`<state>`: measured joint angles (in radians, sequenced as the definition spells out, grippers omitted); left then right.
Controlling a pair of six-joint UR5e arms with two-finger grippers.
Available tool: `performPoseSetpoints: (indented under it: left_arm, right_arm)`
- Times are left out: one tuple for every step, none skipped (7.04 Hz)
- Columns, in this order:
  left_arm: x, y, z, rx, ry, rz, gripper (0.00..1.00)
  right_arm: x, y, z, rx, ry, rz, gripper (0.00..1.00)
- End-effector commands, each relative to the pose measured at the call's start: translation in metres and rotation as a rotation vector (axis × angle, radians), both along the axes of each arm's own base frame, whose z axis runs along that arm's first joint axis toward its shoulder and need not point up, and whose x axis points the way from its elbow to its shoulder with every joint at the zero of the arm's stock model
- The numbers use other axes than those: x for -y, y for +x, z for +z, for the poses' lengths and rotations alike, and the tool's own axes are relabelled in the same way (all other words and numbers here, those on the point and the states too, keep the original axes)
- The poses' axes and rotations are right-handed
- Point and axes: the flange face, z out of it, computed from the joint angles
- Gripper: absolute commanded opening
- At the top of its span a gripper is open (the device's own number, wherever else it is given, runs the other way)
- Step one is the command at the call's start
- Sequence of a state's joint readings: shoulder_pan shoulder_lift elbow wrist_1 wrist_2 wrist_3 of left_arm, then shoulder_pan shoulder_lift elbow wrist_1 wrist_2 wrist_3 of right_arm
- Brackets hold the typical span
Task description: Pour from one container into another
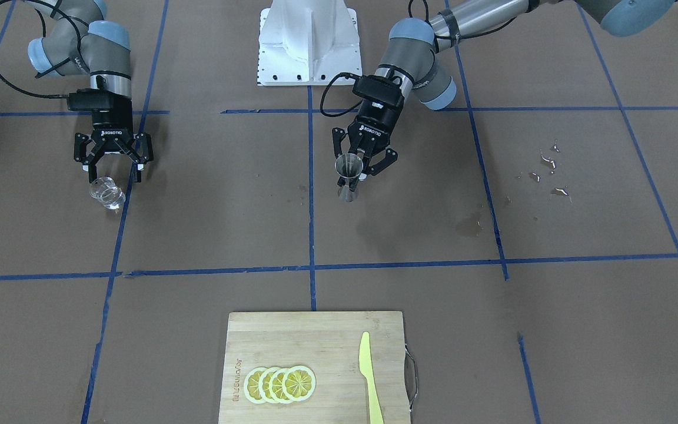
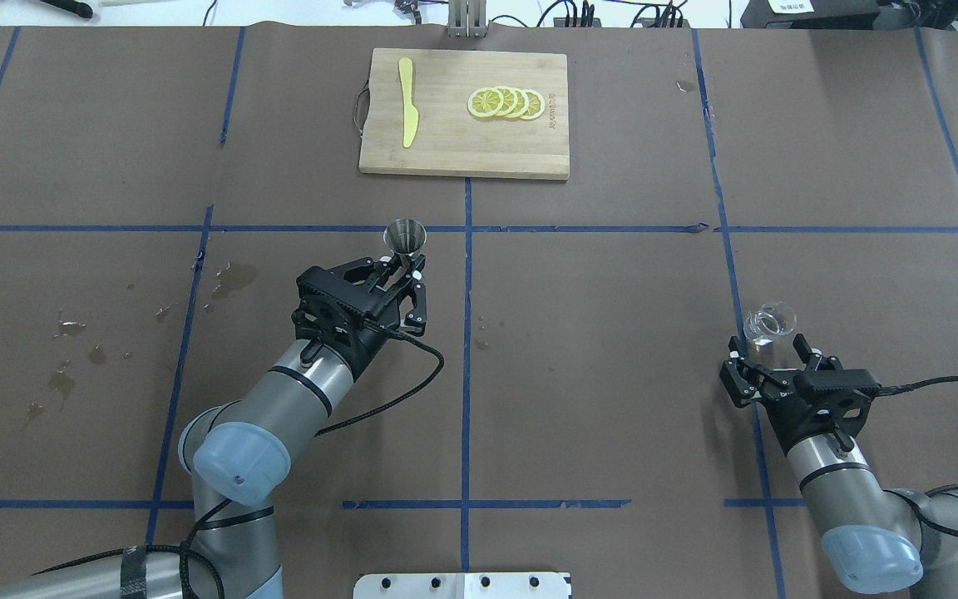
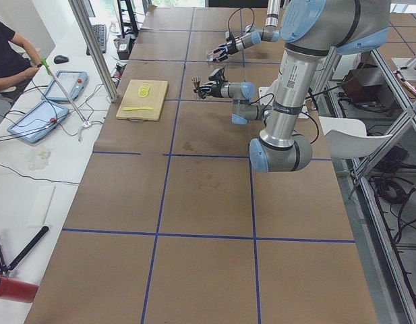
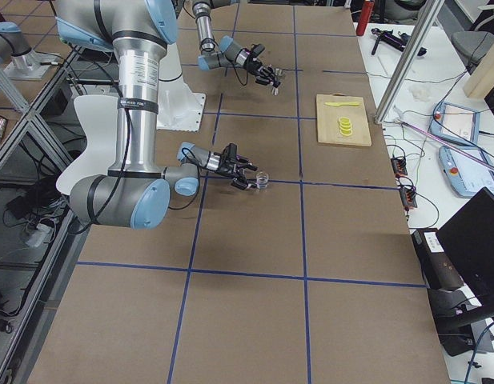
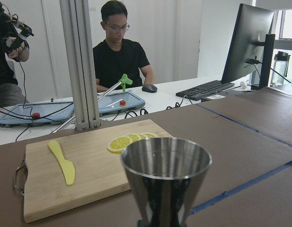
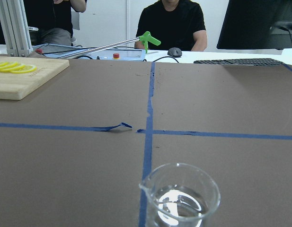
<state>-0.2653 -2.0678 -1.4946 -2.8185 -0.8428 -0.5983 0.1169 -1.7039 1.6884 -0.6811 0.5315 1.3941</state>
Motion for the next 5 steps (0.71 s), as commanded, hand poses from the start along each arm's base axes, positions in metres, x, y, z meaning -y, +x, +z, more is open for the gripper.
performPoseSetpoints:
  left_arm:
    - [0.0002,0.0005,0.0009,0.003,-0.001,-0.001,0.0]
    - [0.0002,0.0005,0.0009,0.003,-0.001,-0.001,0.0]
    - [0.0003,0.0012,0.0017,0.006,-0.001,0.001,0.0]
    - [0.0002,0.0008,0.001,0.005,0.0,0.001,0.0]
    - [0.0003,0.0009,0.0026,0.008,-0.001,-0.001,0.0]
  right_arm:
    - [0.0082,-0.0023,-0.0049,0.0,0.003,0.012,0.95]
    - [0.0123,-0.0034,-0.0022,-0.005,0.001,0.019,0.95]
    - [0.0149,-0.0027,0.0004,-0.01,-0.001,0.022,0.95]
    - [0.0156,-0.003,0.0005,-0.01,-0.002,0.023,0.95]
    - [0.0165,-0.0035,0.0004,-0.007,-0.009,0.018,0.95]
